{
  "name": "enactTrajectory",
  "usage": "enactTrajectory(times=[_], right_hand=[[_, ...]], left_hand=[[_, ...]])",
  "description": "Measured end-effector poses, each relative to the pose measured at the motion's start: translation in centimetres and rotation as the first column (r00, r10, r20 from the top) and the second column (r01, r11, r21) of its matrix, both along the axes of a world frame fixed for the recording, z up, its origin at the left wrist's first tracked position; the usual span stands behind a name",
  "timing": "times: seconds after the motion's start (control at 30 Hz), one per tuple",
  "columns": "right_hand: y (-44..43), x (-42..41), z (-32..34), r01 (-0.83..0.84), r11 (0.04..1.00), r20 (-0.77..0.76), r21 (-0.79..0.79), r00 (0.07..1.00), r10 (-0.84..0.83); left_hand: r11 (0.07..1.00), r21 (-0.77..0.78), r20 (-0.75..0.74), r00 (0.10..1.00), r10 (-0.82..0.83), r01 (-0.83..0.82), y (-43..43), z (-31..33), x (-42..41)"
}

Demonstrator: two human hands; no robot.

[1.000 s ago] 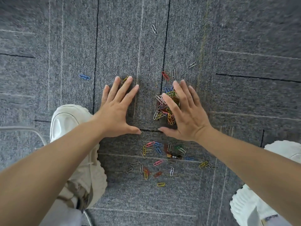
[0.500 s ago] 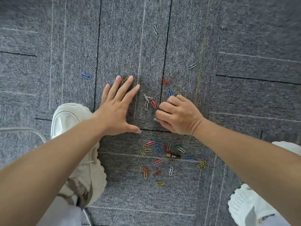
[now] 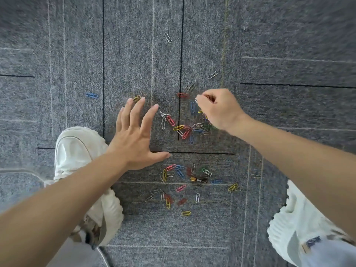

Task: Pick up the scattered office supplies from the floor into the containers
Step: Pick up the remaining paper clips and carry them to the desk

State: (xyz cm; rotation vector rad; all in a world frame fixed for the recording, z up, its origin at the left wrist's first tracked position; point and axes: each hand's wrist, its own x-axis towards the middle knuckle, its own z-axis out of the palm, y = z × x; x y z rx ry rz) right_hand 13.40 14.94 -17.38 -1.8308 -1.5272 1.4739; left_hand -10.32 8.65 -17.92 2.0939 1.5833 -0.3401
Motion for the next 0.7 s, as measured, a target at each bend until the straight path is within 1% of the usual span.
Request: enactTrajectory(times=[0.03, 0.07, 0.1, 0.13, 0.2, 0.27, 0.3, 0.33, 0.4, 0.47, 0.53, 0.57, 0.6, 0.63, 0.7], right_hand=[[-0.1, 0.9, 0.2, 0.12, 0.986, -0.097, -0.117, 0.987, -0.132], [-0.2, 1.7, 0.4, 0.223, 0.943, -0.166, -0.249, 0.949, -0.268], [-0.3, 2.4, 0.6, 0.282, 0.883, -0.207, -0.374, 0.903, -0.376], [-0.5, 3.1, 0.7, 0.299, 0.827, -0.231, -0.476, 0.865, -0.446], [-1.4, 4.6, 0.8, 0.295, 0.752, -0.247, -0.59, 0.82, -0.516], [-2.5, 5.8, 0.7, 0.318, 0.696, -0.25, -0.643, 0.772, -0.584], [-3.0, 6.3, 0.7, 0.333, 0.659, -0.257, -0.674, 0.732, -0.632], [-3.6, 6.7, 0.7, 0.334, 0.618, -0.273, -0.712, 0.679, -0.682], [-4.5, 7.6, 0.7, 0.291, 0.547, -0.318, -0.785, 0.568, -0.759], [-5.3, 8.4, 0.6, 0.229, 0.516, -0.357, -0.826, 0.496, -0.791], [-5.8, 9.1, 0.7, 0.178, 0.491, -0.384, -0.853, 0.423, -0.821], [-6.0, 9.4, 0.7, 0.153, 0.475, -0.394, -0.866, 0.376, -0.839], [-6.1, 9.6, 0.8, 0.129, 0.467, -0.405, -0.875, 0.335, -0.851], [-6.1, 9.9, 0.9, 0.111, 0.469, -0.419, -0.876, 0.307, -0.854], [-5.9, 10.3, 0.9, 0.085, 0.485, -0.444, -0.871, 0.287, -0.849]], left_hand=[[0.999, -0.013, -0.003, 0.999, 0.033, -0.033, -0.4, 0.2, 0.9], [0.997, -0.024, -0.01, 0.998, 0.069, -0.069, -0.7, 0.3, 1.8], [0.995, -0.019, -0.016, 0.995, 0.103, -0.103, -1.1, 0.4, 2.7], [0.993, 0.002, -0.016, 0.993, 0.121, -0.121, -1.7, 0.5, 3.7], [0.994, 0.051, -0.011, 0.995, 0.096, -0.096, -3.4, 0.2, 5.9], [0.993, 0.076, -0.014, 0.996, 0.087, -0.086, -5.7, -0.5, 7.8], [0.988, 0.087, -0.014, 0.992, 0.127, -0.125, -6.7, -0.9, 8.7], [0.977, 0.103, -0.003, 0.982, 0.189, -0.187, -7.5, -1.3, 9.5], [0.931, 0.132, 0.076, 0.94, 0.332, -0.34, -7.9, -1.7, 11.2], [0.87, 0.129, 0.155, 0.876, 0.457, -0.477, -7.3, -1.9, 12.6], [0.804, 0.103, 0.182, 0.806, 0.563, -0.585, -6.2, -2.3, 13.7], [0.792, 0.1, 0.175, 0.794, 0.582, -0.602, -5.7, -2.5, 14.2], [0.809, 0.105, 0.157, 0.813, 0.561, -0.578, -5.3, -2.6, 14.8], [0.85, 0.114, 0.135, 0.855, 0.5, -0.515, -5.0, -2.8, 15.4], [0.928, 0.123, 0.119, 0.934, 0.337, -0.35, -5.0, -2.8, 16.5]])
